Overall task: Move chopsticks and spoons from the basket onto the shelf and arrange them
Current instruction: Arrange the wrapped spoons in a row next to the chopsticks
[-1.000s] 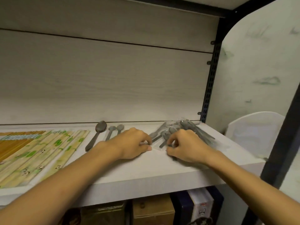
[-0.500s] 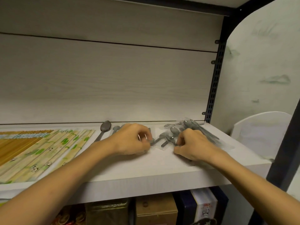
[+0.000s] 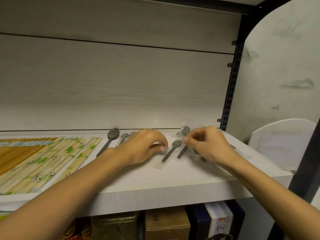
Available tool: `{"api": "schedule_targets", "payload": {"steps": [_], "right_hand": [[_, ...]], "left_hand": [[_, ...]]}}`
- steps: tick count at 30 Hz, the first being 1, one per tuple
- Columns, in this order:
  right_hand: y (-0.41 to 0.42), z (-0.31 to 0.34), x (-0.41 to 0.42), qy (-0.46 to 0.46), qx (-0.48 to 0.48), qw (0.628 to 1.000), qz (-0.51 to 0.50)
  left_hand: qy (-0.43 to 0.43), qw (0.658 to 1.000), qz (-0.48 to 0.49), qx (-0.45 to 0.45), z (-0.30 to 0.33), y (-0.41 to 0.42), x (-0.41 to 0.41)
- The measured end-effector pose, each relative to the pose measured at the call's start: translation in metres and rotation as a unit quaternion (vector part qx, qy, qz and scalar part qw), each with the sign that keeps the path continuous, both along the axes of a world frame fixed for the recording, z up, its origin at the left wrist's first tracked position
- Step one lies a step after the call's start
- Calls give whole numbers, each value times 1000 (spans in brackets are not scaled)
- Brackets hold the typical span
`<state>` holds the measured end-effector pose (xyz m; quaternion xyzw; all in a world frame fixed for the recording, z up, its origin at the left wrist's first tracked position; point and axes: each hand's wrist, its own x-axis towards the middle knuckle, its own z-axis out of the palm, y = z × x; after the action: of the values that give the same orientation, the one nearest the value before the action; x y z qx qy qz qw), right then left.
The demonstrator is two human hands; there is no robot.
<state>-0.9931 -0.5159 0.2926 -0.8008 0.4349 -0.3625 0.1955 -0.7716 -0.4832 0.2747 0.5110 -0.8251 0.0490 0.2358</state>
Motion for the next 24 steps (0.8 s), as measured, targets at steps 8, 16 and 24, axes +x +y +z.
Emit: {"api": "schedule_targets", "payload": {"steps": [8,16,24], "right_hand": [[-15,11,40,-42,81,996,6],[-21,-3,111,-17,162,983,86],[-27,-19,118,128,12,988,88]], "left_hand": [[90,979,-4,-180,40,26,38],[51,981,103,-159,13,36,84],[247,947,152,-137,-1,42,81]]}}
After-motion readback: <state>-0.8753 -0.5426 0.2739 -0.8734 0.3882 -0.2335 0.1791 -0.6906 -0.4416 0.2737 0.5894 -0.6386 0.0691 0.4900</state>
